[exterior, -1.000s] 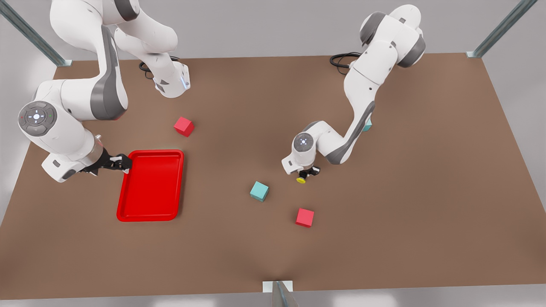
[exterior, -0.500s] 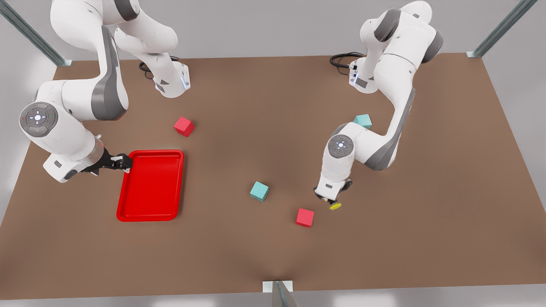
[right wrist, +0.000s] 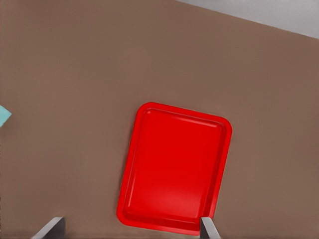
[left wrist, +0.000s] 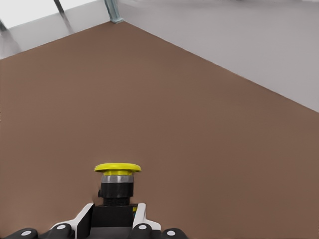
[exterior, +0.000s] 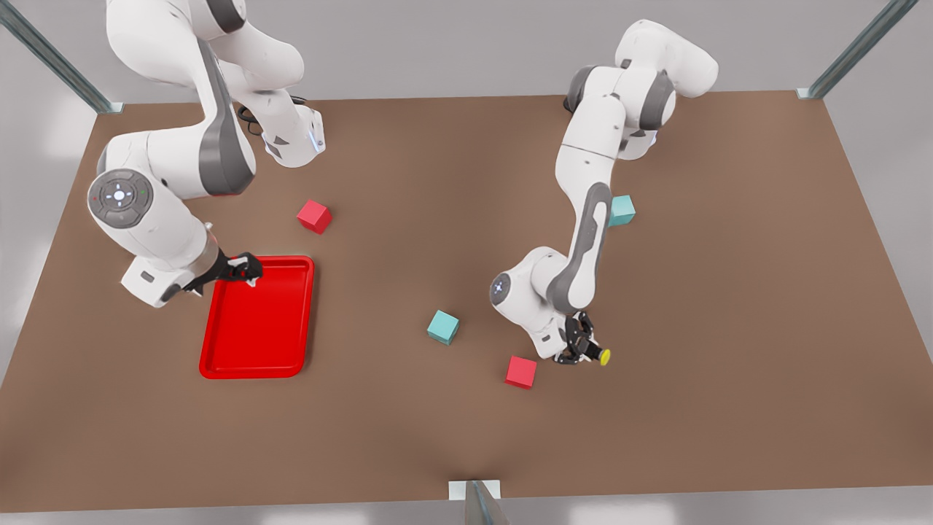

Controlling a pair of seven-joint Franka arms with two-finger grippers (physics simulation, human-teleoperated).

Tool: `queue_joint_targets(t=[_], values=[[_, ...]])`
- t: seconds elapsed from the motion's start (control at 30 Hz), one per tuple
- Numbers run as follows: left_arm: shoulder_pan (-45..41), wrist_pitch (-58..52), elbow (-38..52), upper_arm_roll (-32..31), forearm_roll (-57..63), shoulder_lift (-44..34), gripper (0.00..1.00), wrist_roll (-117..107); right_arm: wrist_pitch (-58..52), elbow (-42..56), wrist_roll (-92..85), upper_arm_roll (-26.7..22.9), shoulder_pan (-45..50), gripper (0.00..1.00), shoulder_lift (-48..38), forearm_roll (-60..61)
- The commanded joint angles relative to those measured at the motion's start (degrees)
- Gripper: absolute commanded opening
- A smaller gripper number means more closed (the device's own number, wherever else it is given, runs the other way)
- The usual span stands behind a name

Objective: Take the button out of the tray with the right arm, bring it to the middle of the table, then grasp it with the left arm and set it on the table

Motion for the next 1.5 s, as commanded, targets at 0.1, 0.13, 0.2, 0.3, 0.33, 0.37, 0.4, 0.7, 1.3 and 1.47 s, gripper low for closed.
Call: queue_joint_targets(t=[0.1, 0.13, 0.2, 0.3, 0.33, 0.37, 0.4, 0.7, 1.3, 1.47], values=[[-5.3, -3.0, -0.5, 3.8, -0.9, 1.3, 0.46, -47.7, 0.5, 0.3, -0.3, 0.0, -0.5, 1.00, -0.8, -0.6], [-7.0, -3.1, -0.6, 5.4, -0.8, 2.3, 0.46, -47.7, 0.7, 0.3, -0.2, -0.3, -0.7, 1.00, -0.8, -0.5], [-9.8, -5.2, -0.6, 7.3, -0.4, 4.0, 0.46, -47.7, 1.0, 1.1, -0.2, -0.6, -2.5, 1.00, -0.4, -0.1], [-13.2, -8.5, -0.6, 9.7, -0.1, 6.5, 0.46, -47.7, 3.4, 1.1, -0.2, -0.7, -2.8, 1.00, -0.3, -0.1], [-13.9, -8.6, -0.6, 9.9, -0.1, 7.8, 0.46, -47.8, 3.5, 1.1, -0.2, -0.7, -2.9, 1.00, -0.2, -0.2], [-15.0, -9.3, -0.6, 10.4, -0.1, 8.6, 0.46, -47.8, 3.5, 1.1, -0.2, -0.7, -3.0, 1.00, -0.2, -0.4], [-15.7, -9.7, -0.6, 10.5, -0.2, 9.6, 0.46, -47.8, 3.6, 1.1, -0.3, -0.7, -3.0, 1.00, -0.1, -0.4], [-19.6, -12.5, -0.4, 11.1, 0.3, 12.0, 0.46, -47.4, 5.3, 0.8, -0.3, -0.7, -3.5, 1.00, 0.1, -0.2], [-25.0, -16.2, -0.6, 11.1, 2.6, 13.9, 1.00, -43.6, 5.2, 1.0, -0.5, -0.7, -3.8, 1.00, 0.1, -0.3], [-25.5, -16.4, -0.6, 11.0, 2.6, 13.5, 1.00, -42.9, 5.2, 1.0, -0.6, -0.7, -3.9, 1.00, 0.1, -0.4]])
